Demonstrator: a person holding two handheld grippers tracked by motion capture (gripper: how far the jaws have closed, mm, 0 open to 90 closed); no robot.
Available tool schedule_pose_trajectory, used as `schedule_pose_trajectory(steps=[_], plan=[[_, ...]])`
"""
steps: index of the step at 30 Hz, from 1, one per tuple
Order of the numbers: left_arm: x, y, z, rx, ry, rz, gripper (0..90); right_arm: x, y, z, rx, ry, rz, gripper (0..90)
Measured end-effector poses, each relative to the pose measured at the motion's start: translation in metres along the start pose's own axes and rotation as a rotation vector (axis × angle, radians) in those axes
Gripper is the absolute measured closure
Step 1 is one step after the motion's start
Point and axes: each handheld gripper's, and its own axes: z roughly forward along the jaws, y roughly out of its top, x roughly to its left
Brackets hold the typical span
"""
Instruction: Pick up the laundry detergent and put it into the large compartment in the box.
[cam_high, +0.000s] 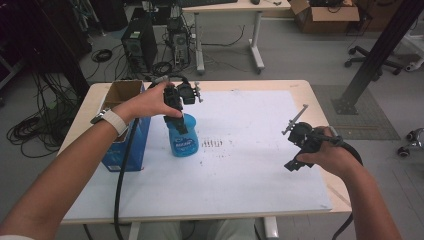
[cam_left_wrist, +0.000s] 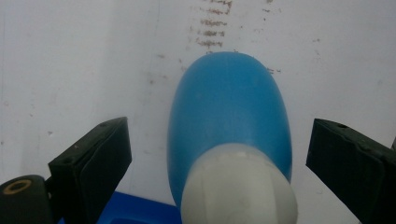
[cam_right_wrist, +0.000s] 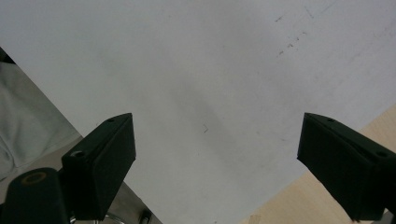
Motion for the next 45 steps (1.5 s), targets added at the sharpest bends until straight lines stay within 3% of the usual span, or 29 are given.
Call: schedule_pose_trajectory(steps=[45], plan=[[-0.0009,0.0013,0.0083,0.023,-0.018,-0.015,23.4,0.0006,-0.0037,0.0002,0.000,0.003,0.004,11.6]])
